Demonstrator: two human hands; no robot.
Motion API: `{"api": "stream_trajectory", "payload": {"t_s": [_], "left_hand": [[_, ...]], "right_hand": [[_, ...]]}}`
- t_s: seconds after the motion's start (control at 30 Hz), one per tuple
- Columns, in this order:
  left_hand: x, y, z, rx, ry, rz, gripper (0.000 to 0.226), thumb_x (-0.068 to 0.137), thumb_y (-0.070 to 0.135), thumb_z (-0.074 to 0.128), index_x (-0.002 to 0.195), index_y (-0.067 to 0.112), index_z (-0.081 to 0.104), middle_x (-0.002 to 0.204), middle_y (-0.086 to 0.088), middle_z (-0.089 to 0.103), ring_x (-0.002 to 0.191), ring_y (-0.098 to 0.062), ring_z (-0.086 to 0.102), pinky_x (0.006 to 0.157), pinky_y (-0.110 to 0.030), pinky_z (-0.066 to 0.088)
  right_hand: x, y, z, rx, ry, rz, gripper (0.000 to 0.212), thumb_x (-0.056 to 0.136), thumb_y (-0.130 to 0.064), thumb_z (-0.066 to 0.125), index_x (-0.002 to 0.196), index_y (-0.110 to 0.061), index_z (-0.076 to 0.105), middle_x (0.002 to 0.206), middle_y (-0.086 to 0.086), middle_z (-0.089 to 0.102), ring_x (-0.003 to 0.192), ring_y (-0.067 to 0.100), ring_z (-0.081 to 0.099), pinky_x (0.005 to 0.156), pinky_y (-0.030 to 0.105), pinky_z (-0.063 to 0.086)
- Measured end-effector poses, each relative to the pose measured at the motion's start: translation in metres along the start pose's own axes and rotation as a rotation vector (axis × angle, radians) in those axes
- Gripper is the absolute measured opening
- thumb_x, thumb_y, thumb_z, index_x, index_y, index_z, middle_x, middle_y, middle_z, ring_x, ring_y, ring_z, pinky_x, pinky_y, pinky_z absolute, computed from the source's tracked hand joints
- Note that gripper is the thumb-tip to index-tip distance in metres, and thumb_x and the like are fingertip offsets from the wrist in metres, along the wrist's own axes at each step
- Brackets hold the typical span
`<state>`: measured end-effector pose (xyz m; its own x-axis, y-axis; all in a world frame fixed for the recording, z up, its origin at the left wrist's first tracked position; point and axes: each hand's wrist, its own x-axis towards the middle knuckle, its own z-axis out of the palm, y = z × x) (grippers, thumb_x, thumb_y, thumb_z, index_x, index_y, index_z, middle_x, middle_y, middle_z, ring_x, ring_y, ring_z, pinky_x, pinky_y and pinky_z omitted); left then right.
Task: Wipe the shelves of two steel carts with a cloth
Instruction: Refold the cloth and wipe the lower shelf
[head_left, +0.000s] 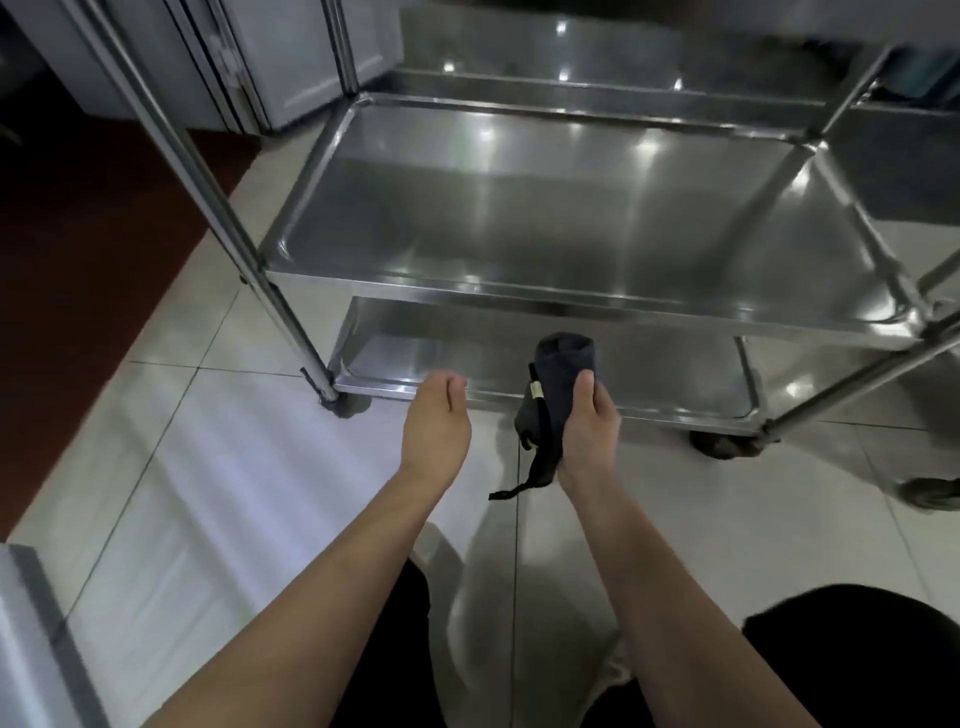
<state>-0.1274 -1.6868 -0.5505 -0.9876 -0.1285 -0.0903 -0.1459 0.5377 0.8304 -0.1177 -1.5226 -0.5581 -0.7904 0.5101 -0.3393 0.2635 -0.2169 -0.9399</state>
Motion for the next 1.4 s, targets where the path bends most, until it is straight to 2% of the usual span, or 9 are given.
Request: {"api": "stream_trajectory", "payload": {"t_s": [0.17, 0.3, 0.57, 0.67, 0.8, 0.93, 1.03, 1.23, 1.4], "left_hand": [[0.041, -0.067, 0.043, 0.012, 0.006, 0.092, 0.027, 0.109, 0.026, 0.035, 0.098, 0.015, 0.057, 0.094, -0.001, 0.060, 0.083, -0.014, 0.052, 0.064, -0.011, 0.036], [0.075, -0.120, 0.056, 0.024, 0.015, 0.117, 0.026, 0.108, 0.022, 0.036, 0.097, 0.013, 0.058, 0.095, -0.002, 0.060, 0.088, -0.018, 0.053, 0.072, -0.024, 0.038], [0.122, -0.155, 0.065, 0.254, 0.012, 0.093, 0.020, 0.103, 0.018, 0.044, 0.103, 0.016, 0.064, 0.106, -0.007, 0.059, 0.100, -0.028, 0.056, 0.080, -0.037, 0.045], [0.134, -0.162, 0.068, 0.412, 0.003, 0.085, 0.026, 0.100, 0.018, 0.046, 0.117, 0.019, 0.065, 0.126, -0.007, 0.055, 0.117, -0.031, 0.051, 0.091, -0.045, 0.049], [0.141, -0.175, 0.071, 0.538, -0.108, 0.066, 0.036, 0.102, 0.021, 0.042, 0.135, 0.022, 0.058, 0.144, -0.004, 0.047, 0.131, -0.030, 0.045, 0.106, -0.045, 0.042], [0.139, -0.186, 0.080, 0.713, -0.208, 0.084, 0.041, 0.100, 0.023, 0.038, 0.138, 0.025, 0.054, 0.148, 0.000, 0.046, 0.137, -0.021, 0.043, 0.115, -0.044, 0.030], [0.137, -0.192, 0.085, 0.855, -0.165, 0.147, 0.043, 0.100, 0.025, 0.033, 0.140, 0.023, 0.051, 0.146, 0.000, 0.047, 0.136, -0.020, 0.043, 0.117, -0.046, 0.023], [0.127, -0.205, 0.090, 0.840, -0.056, 0.183, 0.047, 0.097, 0.024, 0.042, 0.144, 0.031, 0.044, 0.150, 0.009, 0.038, 0.133, -0.016, 0.045, 0.115, -0.044, 0.025], [0.128, -0.218, 0.093, 0.823, 0.020, 0.218, 0.052, 0.095, 0.023, 0.046, 0.145, 0.035, 0.042, 0.149, 0.012, 0.039, 0.134, -0.009, 0.043, 0.106, -0.042, 0.028]], "right_hand": [[0.062, 0.068, 0.027, -0.023, 0.035, -0.080, 0.051, 0.102, -0.053, 0.053, 0.086, -0.005, 0.056, 0.078, 0.005, 0.047, 0.073, 0.020, 0.044, 0.070, 0.038, 0.039], [0.102, 0.088, 0.044, -0.112, 0.117, -0.119, 0.047, 0.109, -0.040, 0.050, 0.072, -0.013, 0.039, 0.070, 0.000, 0.035, 0.062, 0.014, 0.032, 0.059, 0.030, 0.031], [0.163, 0.092, 0.043, -0.166, 0.151, -0.031, 0.041, 0.107, -0.038, 0.054, 0.104, 0.002, 0.064, 0.086, 0.010, 0.057, 0.079, 0.023, 0.053, 0.070, 0.035, 0.041], [0.177, 0.087, 0.051, -0.264, 0.071, -0.057, 0.025, 0.104, -0.028, 0.058, 0.111, -0.006, 0.066, 0.089, 0.008, 0.064, 0.091, 0.031, 0.063, 0.073, 0.036, 0.046], [0.183, 0.094, 0.065, -0.420, -0.133, -0.138, 0.059, 0.091, -0.037, 0.069, 0.145, -0.018, 0.057, 0.129, 0.011, 0.068, 0.121, 0.036, 0.063, 0.104, 0.053, 0.053], [0.179, 0.112, 0.078, -0.816, -0.409, -0.218, 0.071, 0.108, -0.038, 0.055, 0.167, -0.019, 0.021, 0.170, 0.010, 0.028, 0.152, 0.032, 0.033, 0.119, 0.035, 0.030], [0.190, 0.141, 0.083, -1.240, -0.543, -0.286, 0.070, 0.112, -0.046, 0.039, 0.168, -0.017, 0.010, 0.175, 0.013, 0.004, 0.161, 0.032, 0.010, 0.127, 0.042, 0.015], [0.194, 0.163, 0.094, -1.385, -0.114, -0.721, 0.063, 0.106, -0.055, 0.026, 0.141, -0.012, 0.058, 0.149, 0.014, 0.054, 0.136, 0.037, 0.050, 0.115, 0.054, 0.029], [0.221, 0.177, 0.117, -1.434, -0.281, -0.642, 0.064, 0.111, -0.042, 0.028, 0.167, -0.013, 0.015, 0.175, 0.010, 0.010, 0.162, 0.033, 0.004, 0.130, 0.048, 0.002]]}}
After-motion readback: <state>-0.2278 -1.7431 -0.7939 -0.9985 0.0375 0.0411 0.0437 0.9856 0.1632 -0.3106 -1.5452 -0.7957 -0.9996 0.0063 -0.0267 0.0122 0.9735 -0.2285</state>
